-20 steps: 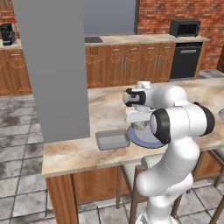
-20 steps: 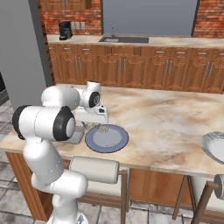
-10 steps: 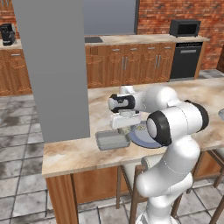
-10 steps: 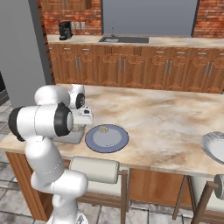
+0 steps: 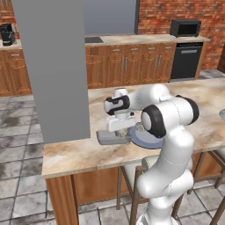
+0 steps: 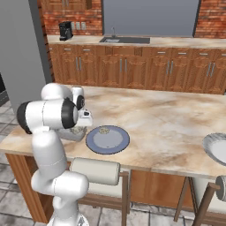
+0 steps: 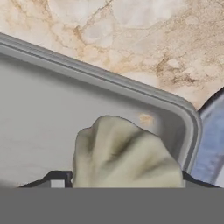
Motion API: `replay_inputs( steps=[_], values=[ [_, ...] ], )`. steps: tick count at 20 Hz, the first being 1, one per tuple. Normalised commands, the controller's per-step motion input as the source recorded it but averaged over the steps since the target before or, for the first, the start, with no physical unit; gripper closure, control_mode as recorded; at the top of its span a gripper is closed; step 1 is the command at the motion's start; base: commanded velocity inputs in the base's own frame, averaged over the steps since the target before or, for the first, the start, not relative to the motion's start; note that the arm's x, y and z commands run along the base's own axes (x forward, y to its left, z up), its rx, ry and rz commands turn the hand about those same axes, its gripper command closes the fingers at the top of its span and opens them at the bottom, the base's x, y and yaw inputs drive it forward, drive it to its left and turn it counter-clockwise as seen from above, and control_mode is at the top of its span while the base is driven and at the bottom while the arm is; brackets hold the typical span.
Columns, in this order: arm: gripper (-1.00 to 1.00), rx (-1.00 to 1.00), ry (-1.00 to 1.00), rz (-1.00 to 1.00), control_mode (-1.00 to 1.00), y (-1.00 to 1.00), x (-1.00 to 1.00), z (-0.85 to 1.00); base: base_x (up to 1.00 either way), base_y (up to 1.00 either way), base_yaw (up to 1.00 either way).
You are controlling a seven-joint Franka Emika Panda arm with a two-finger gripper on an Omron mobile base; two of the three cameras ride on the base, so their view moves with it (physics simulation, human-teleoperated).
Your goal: Place two dumplings into each of the tupperware containers and then place the containers in the fridge.
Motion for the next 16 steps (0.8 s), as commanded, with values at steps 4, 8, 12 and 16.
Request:
replay_inputs(
  steps=[4,8,12,16],
  values=[
    [1.0,0.0,0.0,0.0,-1.0,0.0,0.04,0.0,0.0,0.0,0.0],
    [1.0,0.0,0.0,0.0,-1.0,0.0,-0.41,0.0,0.0,0.0,0.0],
    [1.0,0.0,0.0,0.0,-1.0,0.0,-0.53,0.0,0.0,0.0,0.0],
    [1.0,0.0,-0.03,0.0,-1.0,0.07,-0.06,0.0,0.0,0.0,0.0]
  ],
)
